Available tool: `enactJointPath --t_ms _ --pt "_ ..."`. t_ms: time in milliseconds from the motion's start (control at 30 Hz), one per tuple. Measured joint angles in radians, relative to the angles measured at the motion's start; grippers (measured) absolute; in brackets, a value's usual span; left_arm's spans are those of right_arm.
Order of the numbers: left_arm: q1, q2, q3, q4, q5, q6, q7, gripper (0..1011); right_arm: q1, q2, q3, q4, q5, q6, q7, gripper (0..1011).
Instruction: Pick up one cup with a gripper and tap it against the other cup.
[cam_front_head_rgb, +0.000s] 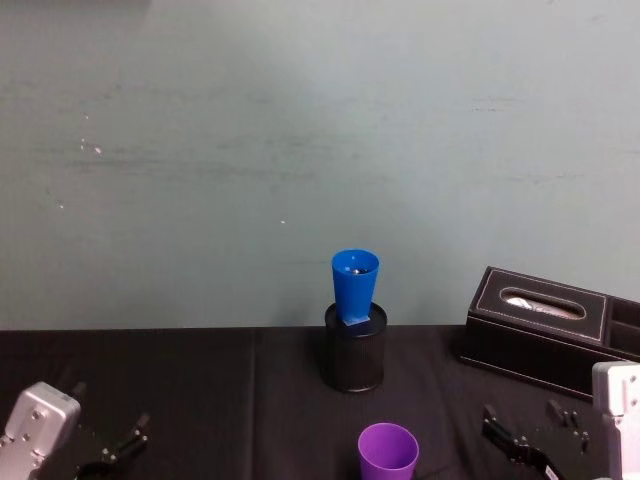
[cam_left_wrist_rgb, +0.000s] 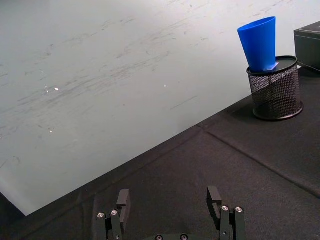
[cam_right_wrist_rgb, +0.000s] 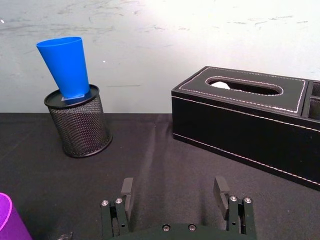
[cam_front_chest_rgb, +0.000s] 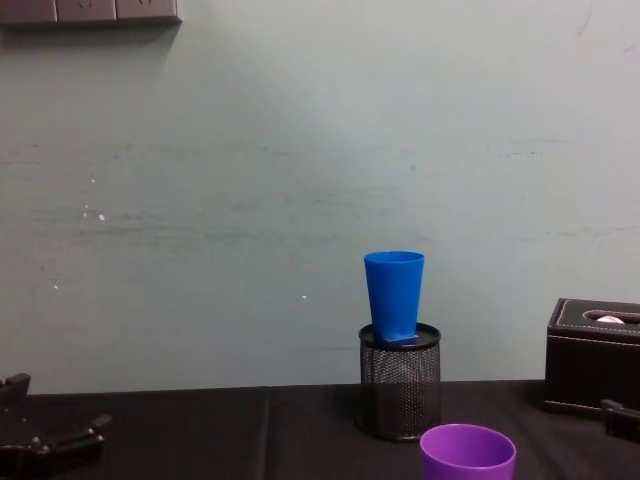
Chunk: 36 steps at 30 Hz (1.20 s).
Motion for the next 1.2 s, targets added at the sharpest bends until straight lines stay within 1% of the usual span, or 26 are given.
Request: enactJointPath --t_ms 1200 --pt "0.000 0.000 0.000 0.000 0.000 0.000 0.000 1005 -0.005 0.001 0.000 -0.010 -0.003 -0.001 -0.012 1000"
